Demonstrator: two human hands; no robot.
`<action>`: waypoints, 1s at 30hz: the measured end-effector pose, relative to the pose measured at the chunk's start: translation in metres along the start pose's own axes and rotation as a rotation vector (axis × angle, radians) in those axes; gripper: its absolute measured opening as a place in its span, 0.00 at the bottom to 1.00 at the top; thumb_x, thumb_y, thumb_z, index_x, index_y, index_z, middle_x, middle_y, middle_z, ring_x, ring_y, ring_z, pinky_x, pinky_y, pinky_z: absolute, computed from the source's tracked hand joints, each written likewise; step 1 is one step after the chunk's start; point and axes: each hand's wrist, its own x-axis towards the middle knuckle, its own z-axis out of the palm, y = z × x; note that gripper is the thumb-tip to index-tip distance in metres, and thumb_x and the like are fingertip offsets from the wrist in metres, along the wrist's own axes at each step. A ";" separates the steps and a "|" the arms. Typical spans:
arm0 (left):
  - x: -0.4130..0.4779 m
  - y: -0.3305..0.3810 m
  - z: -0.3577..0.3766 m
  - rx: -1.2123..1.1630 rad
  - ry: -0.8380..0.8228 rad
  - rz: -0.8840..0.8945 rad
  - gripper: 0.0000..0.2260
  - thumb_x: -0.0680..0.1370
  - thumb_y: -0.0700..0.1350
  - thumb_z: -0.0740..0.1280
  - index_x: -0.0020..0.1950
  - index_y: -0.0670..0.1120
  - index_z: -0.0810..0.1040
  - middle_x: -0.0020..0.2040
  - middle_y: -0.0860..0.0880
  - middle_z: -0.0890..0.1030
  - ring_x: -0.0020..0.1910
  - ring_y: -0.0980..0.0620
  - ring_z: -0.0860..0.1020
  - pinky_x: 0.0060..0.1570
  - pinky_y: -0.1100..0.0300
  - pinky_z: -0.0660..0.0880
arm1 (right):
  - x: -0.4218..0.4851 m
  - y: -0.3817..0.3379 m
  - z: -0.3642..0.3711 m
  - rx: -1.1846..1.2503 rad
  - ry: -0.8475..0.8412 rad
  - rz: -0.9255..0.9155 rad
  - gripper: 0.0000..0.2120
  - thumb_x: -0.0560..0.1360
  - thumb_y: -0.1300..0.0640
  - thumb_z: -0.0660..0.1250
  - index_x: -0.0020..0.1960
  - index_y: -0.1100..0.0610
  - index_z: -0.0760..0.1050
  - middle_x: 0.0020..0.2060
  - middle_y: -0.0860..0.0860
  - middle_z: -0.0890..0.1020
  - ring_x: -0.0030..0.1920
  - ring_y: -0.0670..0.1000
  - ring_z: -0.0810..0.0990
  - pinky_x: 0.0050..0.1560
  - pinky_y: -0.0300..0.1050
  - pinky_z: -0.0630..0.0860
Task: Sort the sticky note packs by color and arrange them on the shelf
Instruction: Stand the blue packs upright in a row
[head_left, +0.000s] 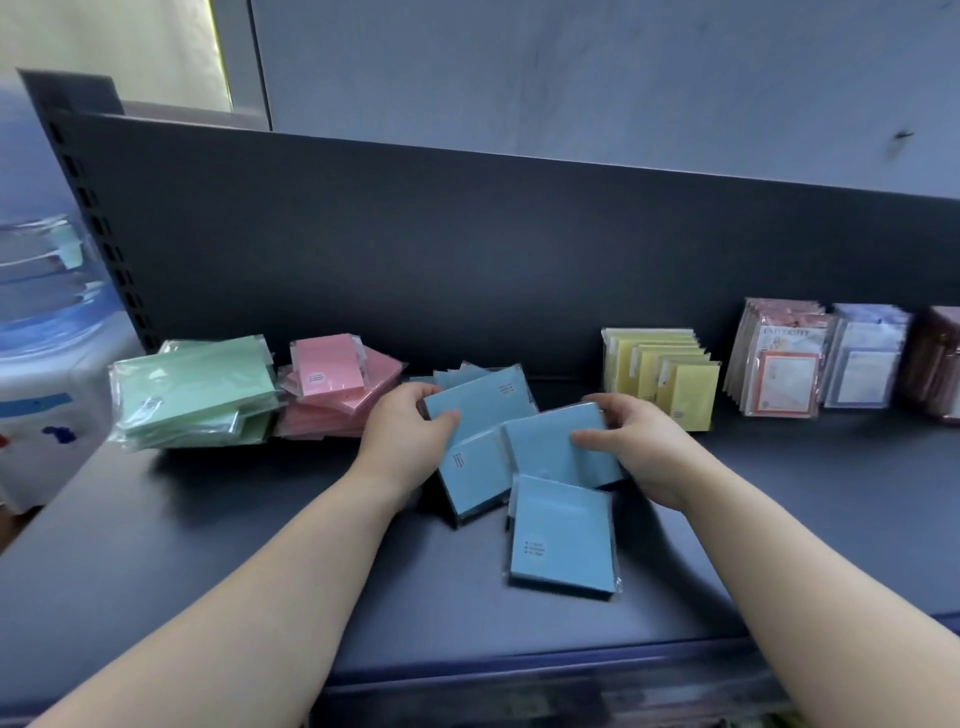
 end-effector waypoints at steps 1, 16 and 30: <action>0.001 0.001 0.000 -0.110 -0.007 -0.040 0.07 0.77 0.38 0.66 0.54 0.43 0.76 0.49 0.45 0.82 0.44 0.49 0.82 0.42 0.54 0.80 | 0.001 0.001 -0.004 0.063 0.035 0.005 0.21 0.72 0.65 0.71 0.64 0.60 0.72 0.53 0.56 0.81 0.50 0.56 0.82 0.53 0.56 0.79; 0.001 0.015 -0.003 -0.743 -0.049 -0.120 0.06 0.82 0.41 0.58 0.50 0.47 0.74 0.49 0.44 0.81 0.45 0.46 0.80 0.48 0.47 0.78 | 0.003 -0.026 0.021 0.440 0.002 -0.294 0.09 0.76 0.69 0.63 0.52 0.58 0.74 0.45 0.52 0.83 0.45 0.50 0.81 0.49 0.47 0.78; 0.006 0.015 -0.010 -0.614 -0.138 0.038 0.08 0.80 0.38 0.61 0.48 0.46 0.78 0.42 0.47 0.82 0.39 0.50 0.79 0.36 0.58 0.76 | 0.011 -0.044 0.034 0.417 -0.019 -0.326 0.04 0.77 0.64 0.64 0.50 0.57 0.74 0.44 0.52 0.83 0.45 0.51 0.82 0.44 0.48 0.78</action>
